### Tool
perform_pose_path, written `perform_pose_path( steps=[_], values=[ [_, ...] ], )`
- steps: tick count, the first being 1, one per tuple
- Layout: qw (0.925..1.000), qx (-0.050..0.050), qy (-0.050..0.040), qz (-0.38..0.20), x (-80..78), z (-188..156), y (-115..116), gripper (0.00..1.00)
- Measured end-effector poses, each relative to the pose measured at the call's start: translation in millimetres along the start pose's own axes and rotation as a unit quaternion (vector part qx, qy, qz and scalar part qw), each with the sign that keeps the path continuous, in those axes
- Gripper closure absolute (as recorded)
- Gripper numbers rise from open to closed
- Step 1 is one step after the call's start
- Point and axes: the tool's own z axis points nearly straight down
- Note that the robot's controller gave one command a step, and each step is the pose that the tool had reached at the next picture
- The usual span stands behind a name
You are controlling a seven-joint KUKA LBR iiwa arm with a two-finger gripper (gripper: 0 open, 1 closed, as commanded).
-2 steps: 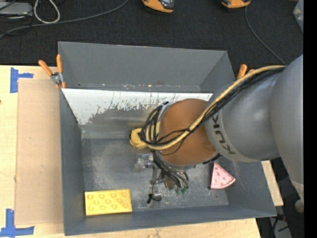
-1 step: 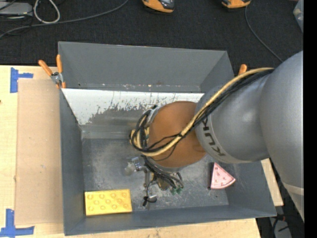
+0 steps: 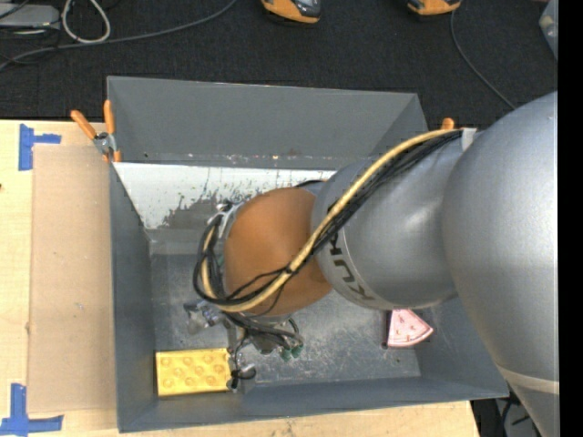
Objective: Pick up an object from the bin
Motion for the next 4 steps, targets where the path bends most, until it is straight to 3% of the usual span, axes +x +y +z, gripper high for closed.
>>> perform_pose_path(
  steps=[1, 2, 4],
  values=[
    [0.9991, 0.003, -0.0098, -0.04, -3.3, 55, 2, 0.0],
    [0.9953, 0.003, -0.0024, -0.097, -10.6, 54, 30, 1.0],
    [0.9955, 0.003, -0.0022, -0.095, -10.6, 53, 29, 1.0]
  ],
)
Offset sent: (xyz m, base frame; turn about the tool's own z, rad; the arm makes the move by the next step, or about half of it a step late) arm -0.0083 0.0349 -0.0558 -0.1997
